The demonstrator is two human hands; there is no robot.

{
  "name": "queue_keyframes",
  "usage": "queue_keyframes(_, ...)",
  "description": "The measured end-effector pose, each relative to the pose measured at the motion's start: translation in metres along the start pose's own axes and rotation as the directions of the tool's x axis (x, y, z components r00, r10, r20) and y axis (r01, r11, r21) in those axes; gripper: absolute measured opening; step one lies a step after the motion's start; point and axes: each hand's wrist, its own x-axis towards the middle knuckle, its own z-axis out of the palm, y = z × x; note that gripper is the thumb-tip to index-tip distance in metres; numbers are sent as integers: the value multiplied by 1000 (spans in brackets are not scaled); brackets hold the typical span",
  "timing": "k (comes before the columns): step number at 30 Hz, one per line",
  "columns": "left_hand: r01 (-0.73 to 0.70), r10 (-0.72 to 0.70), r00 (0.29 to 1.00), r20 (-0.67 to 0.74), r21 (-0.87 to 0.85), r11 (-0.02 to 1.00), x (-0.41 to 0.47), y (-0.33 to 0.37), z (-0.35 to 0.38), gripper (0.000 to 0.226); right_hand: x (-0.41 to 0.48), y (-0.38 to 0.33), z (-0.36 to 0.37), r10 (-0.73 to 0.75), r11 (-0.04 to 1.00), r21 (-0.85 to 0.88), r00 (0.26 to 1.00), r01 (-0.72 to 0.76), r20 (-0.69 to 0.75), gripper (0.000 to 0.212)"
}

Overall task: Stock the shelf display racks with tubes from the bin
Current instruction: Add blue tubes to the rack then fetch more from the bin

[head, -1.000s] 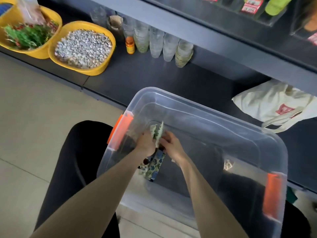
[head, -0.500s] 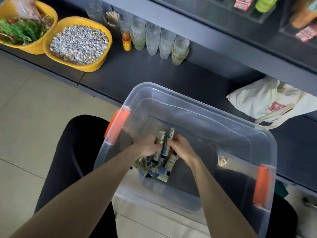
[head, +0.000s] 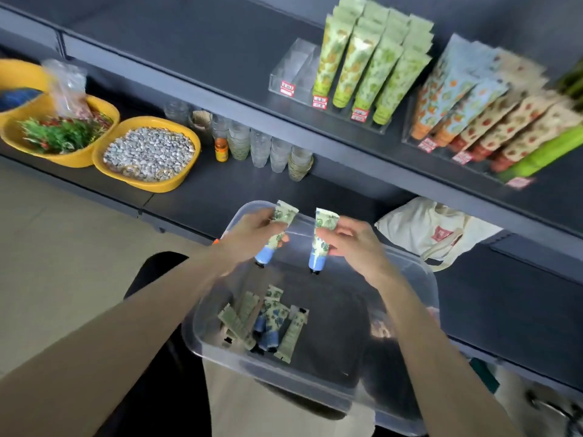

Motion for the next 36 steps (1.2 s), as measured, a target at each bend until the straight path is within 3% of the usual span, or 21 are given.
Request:
queue_keyframes(2, -136, 136, 991, -13, 35, 990, -5, 31, -16, 34, -4, -39, -10, -113, 992, -63, 993, 112, -14, 9)
queue_keyframes(6, -382, 396, 918, -20, 230, 895, -6, 102, -51, 20, -6, -123, -30, -306, 941, -166, 951, 295, -45, 22)
queue_keyframes(12, -552, 624, 779, -65, 401, 731, 13, 205, -100, 25, 14, -238, -53, -554, 784, -393, 828, 481, -93, 16)
queue_keyframes(15, -555, 665, 743, -79, 483, 677, 35, 239, -117, 16, 35, -284, -57, -612, 731, -458, 783, 505, -114, 22)
queue_keyframes(19, -522, 681, 726, -99, 565, 639, 72, 267, -128, 21, 75, -319, -61, -627, 714, -500, 765, 491, -143, 27)
queue_keyframes(29, -511, 660, 751, 3, 636, 578, 149, 289, -139, 12, 172, -330, -59, -550, 641, -702, 823, 310, -139, 28)
queue_keyframes(36, -524, 615, 781, 109, 650, 550, 182, 290, -139, 13, 195, -323, -59, -487, 589, -779, 864, 215, -129, 14)
